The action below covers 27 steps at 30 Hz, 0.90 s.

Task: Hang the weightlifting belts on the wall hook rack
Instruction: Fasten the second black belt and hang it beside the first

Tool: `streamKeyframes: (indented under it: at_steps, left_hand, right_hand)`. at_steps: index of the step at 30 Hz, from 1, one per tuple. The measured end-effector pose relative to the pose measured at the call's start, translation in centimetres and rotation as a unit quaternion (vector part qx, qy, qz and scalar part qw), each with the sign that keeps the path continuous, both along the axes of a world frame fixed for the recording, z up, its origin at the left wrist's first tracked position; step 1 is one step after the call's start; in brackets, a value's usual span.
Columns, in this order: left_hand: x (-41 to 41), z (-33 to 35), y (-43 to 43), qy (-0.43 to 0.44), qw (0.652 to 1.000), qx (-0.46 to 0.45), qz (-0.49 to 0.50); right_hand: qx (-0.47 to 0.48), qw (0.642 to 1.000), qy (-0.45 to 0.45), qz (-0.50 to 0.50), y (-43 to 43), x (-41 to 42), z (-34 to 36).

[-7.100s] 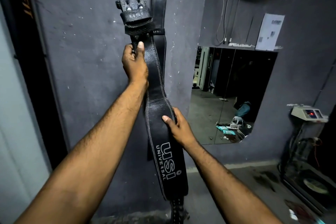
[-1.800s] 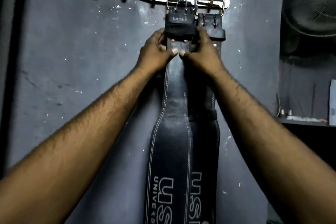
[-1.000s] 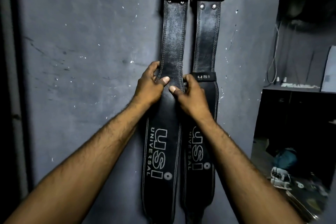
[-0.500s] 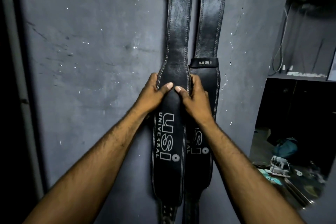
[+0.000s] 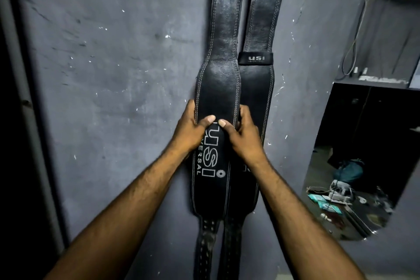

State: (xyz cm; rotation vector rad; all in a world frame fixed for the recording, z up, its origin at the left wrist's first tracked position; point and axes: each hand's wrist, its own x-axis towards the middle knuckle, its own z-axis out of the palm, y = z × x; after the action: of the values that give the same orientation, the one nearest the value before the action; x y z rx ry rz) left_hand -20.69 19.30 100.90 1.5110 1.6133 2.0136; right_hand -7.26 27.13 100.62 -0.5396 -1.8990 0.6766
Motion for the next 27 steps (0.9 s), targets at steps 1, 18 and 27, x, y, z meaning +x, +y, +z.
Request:
streamKeyframes:
  at_steps: [1, 18, 27]
  left_hand:
    - [0.0, 0.0, 0.2, -0.002, 1.000, 0.008, 0.008]
    - [-0.7, -8.4, -0.1, -0.003, 0.992, -0.119, 0.042]
    - [-0.9, -12.7, -0.6, -0.056, 0.992, -0.107, -0.035]
  right_hand:
    - [0.003, 1.000, 0.012, -0.011, 0.0, -0.1, -0.2]
    - [-0.055, 0.995, -0.085, -0.017, -0.8, -0.4, -8.0]
    - [-0.091, 0.988, -0.121, 0.012, -0.7, 0.6, -11.9]
